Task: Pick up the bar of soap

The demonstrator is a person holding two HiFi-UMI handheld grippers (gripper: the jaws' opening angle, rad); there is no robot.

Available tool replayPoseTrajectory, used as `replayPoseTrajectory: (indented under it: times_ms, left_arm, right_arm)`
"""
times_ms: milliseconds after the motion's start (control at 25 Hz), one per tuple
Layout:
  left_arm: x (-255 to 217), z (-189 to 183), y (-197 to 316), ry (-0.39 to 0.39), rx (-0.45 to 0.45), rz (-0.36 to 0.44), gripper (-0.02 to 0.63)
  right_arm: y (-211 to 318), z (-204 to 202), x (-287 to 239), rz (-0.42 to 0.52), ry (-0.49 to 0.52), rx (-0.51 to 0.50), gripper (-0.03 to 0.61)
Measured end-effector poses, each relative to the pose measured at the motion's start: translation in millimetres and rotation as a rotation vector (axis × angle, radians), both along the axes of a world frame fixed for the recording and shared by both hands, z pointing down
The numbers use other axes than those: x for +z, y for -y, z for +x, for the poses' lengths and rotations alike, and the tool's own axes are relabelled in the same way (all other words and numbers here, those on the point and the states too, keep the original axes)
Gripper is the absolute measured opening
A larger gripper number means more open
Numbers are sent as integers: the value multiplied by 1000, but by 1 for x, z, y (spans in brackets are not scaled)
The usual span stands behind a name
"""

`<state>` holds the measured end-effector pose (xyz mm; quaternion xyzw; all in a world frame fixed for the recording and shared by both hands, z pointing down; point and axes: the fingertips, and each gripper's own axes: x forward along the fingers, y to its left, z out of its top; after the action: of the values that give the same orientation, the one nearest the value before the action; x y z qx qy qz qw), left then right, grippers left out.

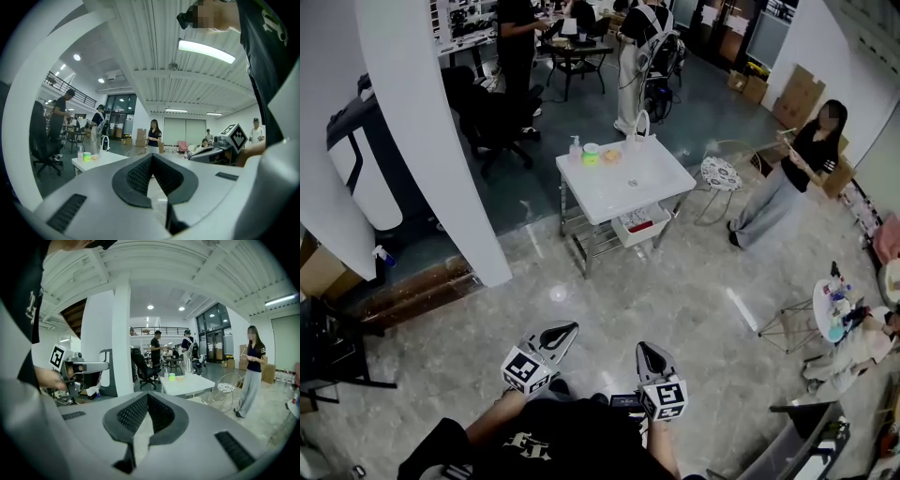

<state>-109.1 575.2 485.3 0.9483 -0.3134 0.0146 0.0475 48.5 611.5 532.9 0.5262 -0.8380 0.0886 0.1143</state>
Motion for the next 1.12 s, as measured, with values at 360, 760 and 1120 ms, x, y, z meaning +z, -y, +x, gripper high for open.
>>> replayPoseTrajectory:
  times_ms: [360, 760, 1120]
  left_arm:
    - [15, -44, 28, -31, 16, -27, 9]
    - [46, -58, 91, -63, 21, -97, 9]
    - [36, -51, 211, 1, -4, -67, 9]
  right_arm:
    - [10, -47, 9, -43, -28, 27, 8]
    - [60, -57, 27, -107, -69, 53, 8]
    - [198, -33, 28, -46, -37, 55, 8]
